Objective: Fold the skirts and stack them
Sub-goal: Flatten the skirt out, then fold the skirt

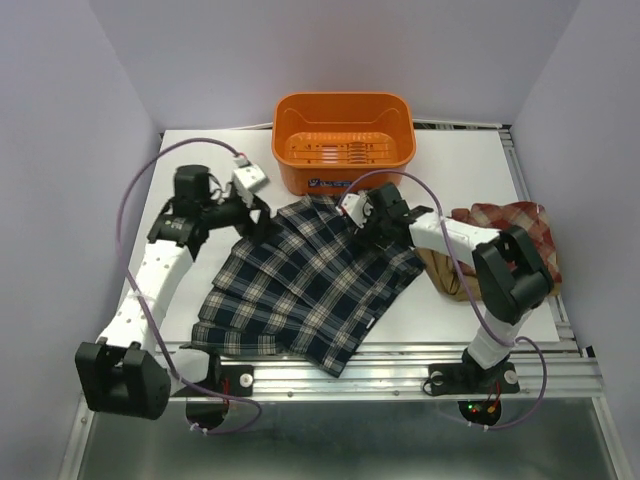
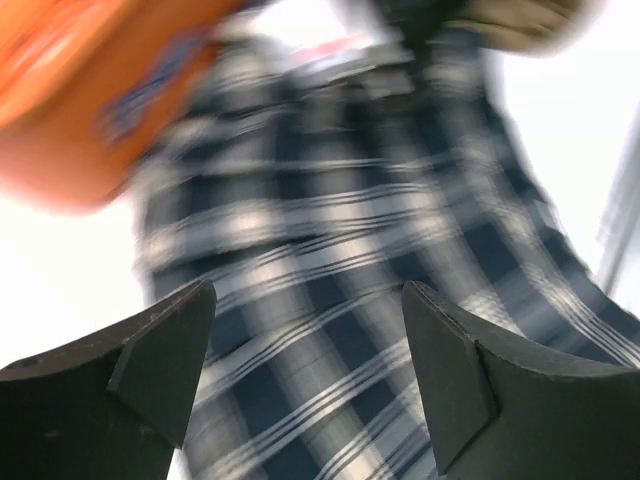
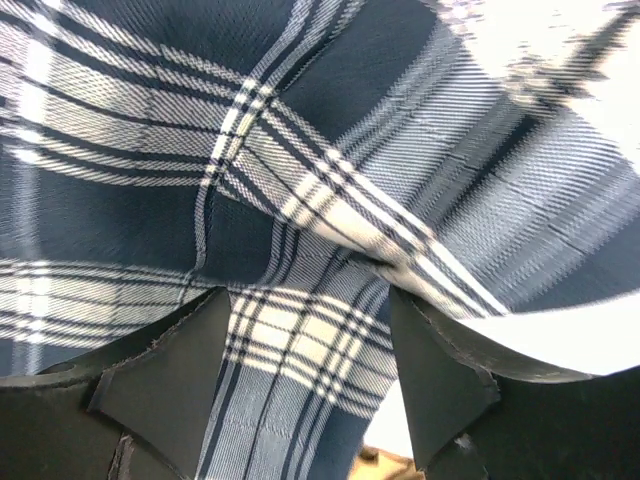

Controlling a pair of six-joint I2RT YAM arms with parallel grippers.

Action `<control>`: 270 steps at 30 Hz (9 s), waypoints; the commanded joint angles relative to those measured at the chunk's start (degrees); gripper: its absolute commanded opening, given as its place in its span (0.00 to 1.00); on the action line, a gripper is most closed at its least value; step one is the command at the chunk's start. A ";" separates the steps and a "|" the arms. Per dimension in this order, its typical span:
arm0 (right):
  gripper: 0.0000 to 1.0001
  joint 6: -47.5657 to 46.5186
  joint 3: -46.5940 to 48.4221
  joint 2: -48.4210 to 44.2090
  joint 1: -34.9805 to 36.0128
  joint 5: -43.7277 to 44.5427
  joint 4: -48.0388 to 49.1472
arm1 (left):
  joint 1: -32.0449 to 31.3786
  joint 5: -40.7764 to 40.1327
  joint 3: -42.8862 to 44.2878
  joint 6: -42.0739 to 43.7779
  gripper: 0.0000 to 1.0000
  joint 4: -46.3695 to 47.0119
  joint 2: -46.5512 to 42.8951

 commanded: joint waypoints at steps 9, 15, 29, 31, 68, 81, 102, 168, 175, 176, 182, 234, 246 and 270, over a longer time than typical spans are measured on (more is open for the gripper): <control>0.66 12.23 -7.53 -14.00 0.77 4.90 -5.58 | 24.26 -0.52 6.91 -10.71 0.90 1.28 29.26; 0.64 13.29 -10.17 -10.49 0.77 8.17 -6.82 | 24.09 -3.52 6.13 -10.19 0.88 3.04 36.76; 0.62 7.32 -2.28 7.53 0.77 9.66 -3.04 | 14.69 5.89 3.93 16.60 0.07 -19.44 29.65; 0.62 4.78 2.28 11.66 0.77 10.37 -2.43 | 13.55 3.52 3.32 19.85 0.01 -22.08 27.37; 0.79 -5.00 -0.95 -12.30 1.21 8.91 -19.10 | 3.35 -22.24 -2.49 10.89 0.76 -4.60 9.90; 0.61 -1.83 -9.55 -23.58 4.98 -17.69 -34.16 | 0.81 -17.93 -0.38 22.41 0.66 -22.79 9.34; 0.50 0.02 -1.74 8.50 -3.70 3.76 -11.92 | -7.03 -27.60 -3.12 10.91 0.44 1.28 32.36; 0.01 -2.87 -15.64 -25.07 12.20 -6.94 -21.04 | -14.94 -32.79 -4.00 24.71 0.00 -21.03 1.88; 0.01 -6.75 -3.42 -24.01 12.20 -15.01 -36.23 | -11.68 -31.47 6.47 20.32 0.00 -26.13 -2.87; 0.01 -6.92 -0.97 -23.84 12.20 -15.99 -37.57 | -11.68 -31.56 7.08 19.88 0.00 -27.18 -4.70; 0.01 -7.45 4.50 -23.66 12.20 -21.43 -46.71 | -11.68 -31.04 7.44 16.37 0.00 -31.93 -12.18; 0.73 -17.92 30.85 12.27 -26.90 -43.94 -61.31 | -9.13 -48.87 25.00 2.49 0.37 18.59 29.10; 0.96 6.69 45.64 15.89 -30.52 -48.51 -48.94 | -8.26 -44.05 21.52 -4.20 0.92 7.64 15.35; 0.50 17.50 11.20 11.25 -19.81 -44.82 -30.65 | -2.03 -29.97 3.13 -4.47 0.30 -8.04 31.46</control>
